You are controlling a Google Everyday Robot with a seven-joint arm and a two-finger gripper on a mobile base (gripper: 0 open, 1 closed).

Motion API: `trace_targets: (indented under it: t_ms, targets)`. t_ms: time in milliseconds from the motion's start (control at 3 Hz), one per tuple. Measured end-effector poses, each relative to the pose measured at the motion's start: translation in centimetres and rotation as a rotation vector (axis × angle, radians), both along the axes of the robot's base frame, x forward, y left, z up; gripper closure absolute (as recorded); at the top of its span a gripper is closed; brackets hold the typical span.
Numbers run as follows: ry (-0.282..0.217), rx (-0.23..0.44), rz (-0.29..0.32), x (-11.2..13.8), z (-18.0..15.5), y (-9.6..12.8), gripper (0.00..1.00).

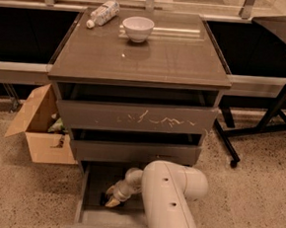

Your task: Pick rxbar chocolate from bottom drawer and place on counter

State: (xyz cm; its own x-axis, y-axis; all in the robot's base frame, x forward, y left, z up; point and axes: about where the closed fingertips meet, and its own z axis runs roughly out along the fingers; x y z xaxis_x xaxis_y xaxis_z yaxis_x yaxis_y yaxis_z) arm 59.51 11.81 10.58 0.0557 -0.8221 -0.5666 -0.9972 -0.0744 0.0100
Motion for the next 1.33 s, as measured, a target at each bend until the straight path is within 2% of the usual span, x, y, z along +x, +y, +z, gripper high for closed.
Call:
trace_targets:
  t_ms: [333, 667, 1000, 1333]
  targets:
    - [-0.002, 0.003, 0.001, 0.0, 0.6, 0.0, 1.0]
    - [-0.05, 0.056, 0.019, 0.4, 2.4, -0.7, 1.0]
    - [-0.106, 0.196, 0.021, 2.0, 7.0, -2.1, 1.0]
    - [-0.157, 0.361, 0.088, 1.8, 12.8, -4.8, 1.0]
